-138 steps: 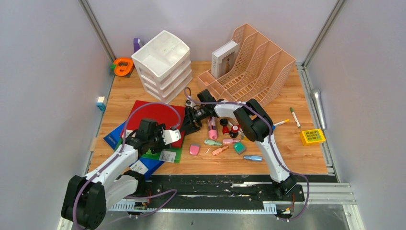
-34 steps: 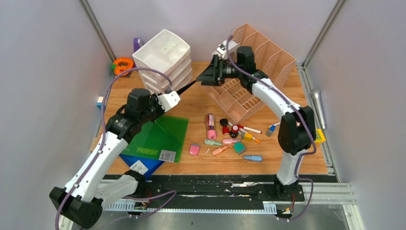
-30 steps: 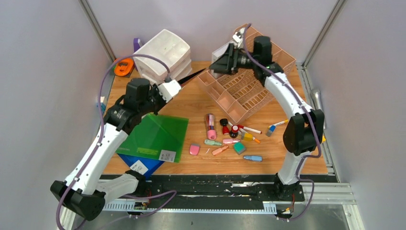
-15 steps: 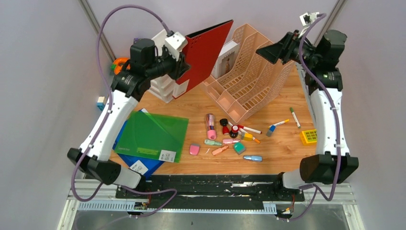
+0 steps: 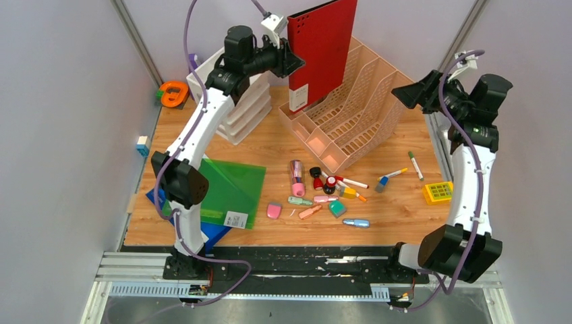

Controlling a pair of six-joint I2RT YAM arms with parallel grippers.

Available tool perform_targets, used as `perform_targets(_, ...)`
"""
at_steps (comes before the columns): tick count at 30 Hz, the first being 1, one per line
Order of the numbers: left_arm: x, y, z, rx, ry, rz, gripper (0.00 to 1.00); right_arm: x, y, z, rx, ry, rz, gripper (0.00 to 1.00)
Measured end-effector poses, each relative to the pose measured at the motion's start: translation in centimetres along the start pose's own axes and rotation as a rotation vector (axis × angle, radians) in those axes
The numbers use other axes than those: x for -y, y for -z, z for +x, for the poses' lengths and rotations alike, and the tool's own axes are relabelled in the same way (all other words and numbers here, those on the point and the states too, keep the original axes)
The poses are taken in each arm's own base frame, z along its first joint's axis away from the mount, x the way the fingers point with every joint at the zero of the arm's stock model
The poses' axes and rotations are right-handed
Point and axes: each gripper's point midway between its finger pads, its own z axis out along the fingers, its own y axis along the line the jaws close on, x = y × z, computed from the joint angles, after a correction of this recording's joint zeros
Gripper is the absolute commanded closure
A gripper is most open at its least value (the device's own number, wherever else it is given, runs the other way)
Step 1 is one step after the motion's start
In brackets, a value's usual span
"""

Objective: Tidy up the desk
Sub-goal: Place the folder in the storage box.

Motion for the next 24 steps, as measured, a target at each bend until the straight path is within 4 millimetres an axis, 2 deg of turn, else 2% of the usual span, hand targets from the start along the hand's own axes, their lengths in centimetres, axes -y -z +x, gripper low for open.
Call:
perform_targets(9, -0.6, -3.5, -1.5, 0.092, -0.040, 0.056, 1.00, 1.5, 2.1, -0.3, 0.034, 0.002, 0.058, 0.25)
perform_targets(16, -1.3, -5.8, -0.9, 0.124, -0.051, 0.086, 1.00, 2.6, 2.5, 0.3, 0.030, -0.022, 0.077, 0.25)
perform_targets(24, -1.7, -8.3, 0.9, 0.140, -0.050, 0.123, 1.00, 3.3, 2.4, 0.6, 0.022, -0.039, 0.086, 0.25)
